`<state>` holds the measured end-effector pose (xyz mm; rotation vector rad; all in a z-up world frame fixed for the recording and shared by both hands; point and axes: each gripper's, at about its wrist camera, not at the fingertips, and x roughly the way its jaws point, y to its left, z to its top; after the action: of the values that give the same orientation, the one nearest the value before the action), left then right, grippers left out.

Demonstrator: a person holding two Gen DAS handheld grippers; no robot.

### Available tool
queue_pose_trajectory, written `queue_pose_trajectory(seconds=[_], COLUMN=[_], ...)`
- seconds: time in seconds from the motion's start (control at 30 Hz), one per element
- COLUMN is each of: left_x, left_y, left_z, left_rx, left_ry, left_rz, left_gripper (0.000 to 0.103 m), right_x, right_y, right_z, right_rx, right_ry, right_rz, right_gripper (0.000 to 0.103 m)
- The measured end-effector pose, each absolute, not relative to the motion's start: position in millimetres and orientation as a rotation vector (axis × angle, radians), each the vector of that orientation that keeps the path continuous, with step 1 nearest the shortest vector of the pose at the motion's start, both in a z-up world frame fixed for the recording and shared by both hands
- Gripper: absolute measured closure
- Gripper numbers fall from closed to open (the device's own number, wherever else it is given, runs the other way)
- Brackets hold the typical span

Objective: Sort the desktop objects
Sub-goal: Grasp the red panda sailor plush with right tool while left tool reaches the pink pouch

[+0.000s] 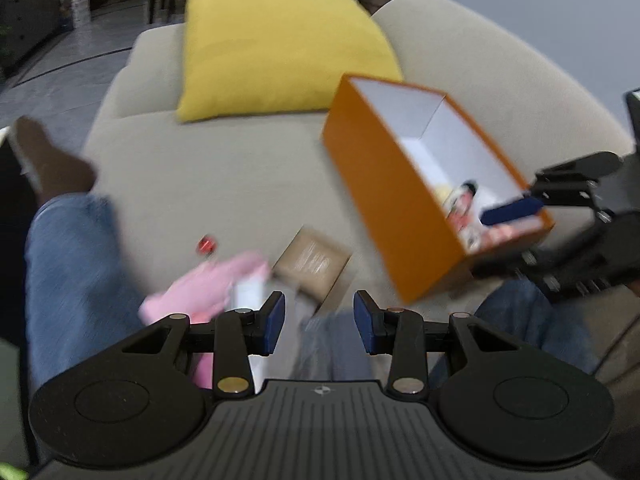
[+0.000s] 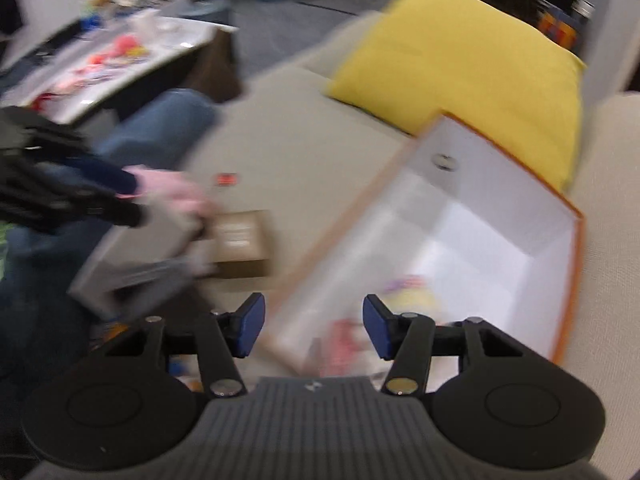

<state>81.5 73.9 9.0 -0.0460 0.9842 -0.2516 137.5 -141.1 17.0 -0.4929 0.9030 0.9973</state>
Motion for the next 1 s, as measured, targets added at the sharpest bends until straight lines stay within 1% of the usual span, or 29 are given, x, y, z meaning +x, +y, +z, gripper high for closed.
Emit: queue_pose_trajectory(seconds=[0.13,0.23,0.37,0.57,0.73,0.77,0.8,0.83,0.9,0.93,1.0], left_x=[52,38,32,19,21,22,23,24,26,27,29], left_y=[88,99,103,108,115,115,116,116,117,117,120], left_z=[2,-4,-26,-38,-39,-40,-40,-40,-38,-36,-31], left_rx=[-0.057,-0.056,-0.033,-0.027,-0.042,-0.046,-0.049,-0.048,-0.038,-0.031,-0.009], left_ry=[1.002,1.016,1.078,1.095,1.094,1.094,1.094,1.093,1.086,1.081,1.062], left_rz=[-0.204,-0.177,-0.169,-0.186,-0.201,-0.205,-0.208,-0.214,-0.223,-0.228,-0.237], left_gripper=[0.056,0.055,0.055,0.055,0.055,0.055,0.055,0.055,0.055,0.055,0.055], right_x=[90,72,51,47,48,47,47,48,47,47,45], right_y=[-124,-107,-85,-59,-38,-35,-32,-30,-28,-27,-29], right_z=[-5,-31,-60,-83,-103,-106,-110,-115,-119,-120,-117], right_rx=[-0.567,-0.641,-0.798,-0.942,-1.025,-1.044,-1.060,-1.070,-1.079,-1.083,-1.099], right_ry=[0.933,0.984,1.013,1.034,1.096,1.102,1.109,1.117,1.134,1.138,1.127], right_rz=[1.127,1.198,1.260,1.302,1.365,1.371,1.373,1.372,1.361,1.358,1.356], right_gripper=[0.047,0.047,0.046,0.046,0.046,0.045,0.041,0.040,0.039,0.040,0.048])
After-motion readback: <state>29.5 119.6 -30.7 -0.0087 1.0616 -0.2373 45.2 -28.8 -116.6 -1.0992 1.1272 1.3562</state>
